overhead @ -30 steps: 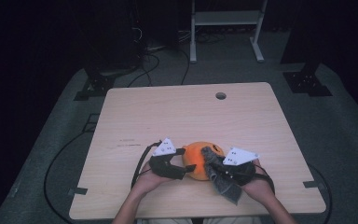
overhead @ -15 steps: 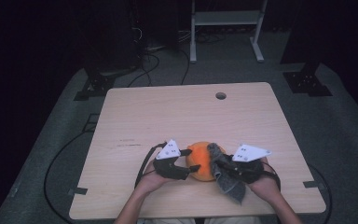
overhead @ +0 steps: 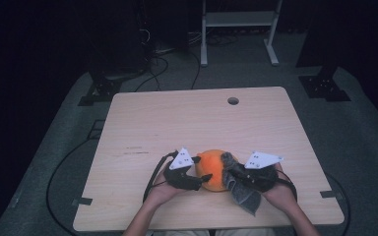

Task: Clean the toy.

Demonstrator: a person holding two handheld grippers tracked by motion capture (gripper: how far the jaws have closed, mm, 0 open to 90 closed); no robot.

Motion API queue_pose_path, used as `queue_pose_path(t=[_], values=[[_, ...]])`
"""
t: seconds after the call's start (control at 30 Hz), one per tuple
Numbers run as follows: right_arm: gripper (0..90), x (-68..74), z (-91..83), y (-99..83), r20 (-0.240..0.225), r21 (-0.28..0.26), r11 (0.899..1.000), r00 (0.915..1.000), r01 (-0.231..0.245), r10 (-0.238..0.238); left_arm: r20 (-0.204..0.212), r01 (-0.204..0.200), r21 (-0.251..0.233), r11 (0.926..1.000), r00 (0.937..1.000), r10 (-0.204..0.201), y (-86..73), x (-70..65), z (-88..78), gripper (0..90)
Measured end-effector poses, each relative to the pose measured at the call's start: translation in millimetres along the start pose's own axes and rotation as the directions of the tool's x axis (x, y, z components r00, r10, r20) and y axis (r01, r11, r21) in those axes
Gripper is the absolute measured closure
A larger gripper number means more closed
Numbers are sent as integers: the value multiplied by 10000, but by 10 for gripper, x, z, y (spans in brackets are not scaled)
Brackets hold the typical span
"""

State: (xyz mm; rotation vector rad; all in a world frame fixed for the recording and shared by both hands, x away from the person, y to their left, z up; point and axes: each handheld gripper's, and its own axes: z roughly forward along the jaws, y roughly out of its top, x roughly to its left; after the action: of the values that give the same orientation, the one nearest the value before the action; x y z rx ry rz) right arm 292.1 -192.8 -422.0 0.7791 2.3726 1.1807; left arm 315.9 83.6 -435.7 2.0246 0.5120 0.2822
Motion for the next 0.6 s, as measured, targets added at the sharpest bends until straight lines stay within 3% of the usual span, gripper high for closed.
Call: queue_pose_path(t=[0.07, 0.1, 0.2, 0.27, 0.33, 0.37, 0.43, 0.53, 0.6], values=[[734, -104, -6, -50, 585, 320, 9989, 9978, -346, 327, 49, -105, 25, 9999, 9999, 105, -9, 11, 3, 303], [734, -129, -27, -58, 624, 240, 9983, 9967, -526, 510, 90, -180, 1, 9998, 9998, 180, -8, 9, 12, 309], [734, -72, -70, -11, 507, -50, 9996, 9983, -269, 271, 191, -403, -162, 9991, 9990, 406, 8, -3, 40, 315], [734, -28, -49, 2, 534, 37, 10000, 9986, -28, 26, 302, -399, -259, 9989, 9987, 407, 28, 10, 25, 303], [735, -24, -22, -35, 480, 233, 9997, 9988, -79, 68, 204, 286, -406, 9988, 9994, -278, 63, 51, 3, 220], [735, -33, -21, -53, 391, 302, 9995, 9992, -118, 106, 20, 589, -161, 9981, 9983, -588, 80, 70, 19, 170], [734, -51, -39, -92, 260, 604, 9981, 9996, -113, 98, 242, 1066, 187, 9941, 9940, -1070, 71, 82, 86, 120], [735, -85, -130, -106, 608, 981, 9948, 9976, 270, -331, 485, 689, 71, 9976, 9964, -691, 58, 27, 125, 160], [736, -111, -193, -87, 774, 874, 9960, 9966, 206, -274, 468, 306, 51, 9995, 9984, -308, 75, -18, 124, 186]])
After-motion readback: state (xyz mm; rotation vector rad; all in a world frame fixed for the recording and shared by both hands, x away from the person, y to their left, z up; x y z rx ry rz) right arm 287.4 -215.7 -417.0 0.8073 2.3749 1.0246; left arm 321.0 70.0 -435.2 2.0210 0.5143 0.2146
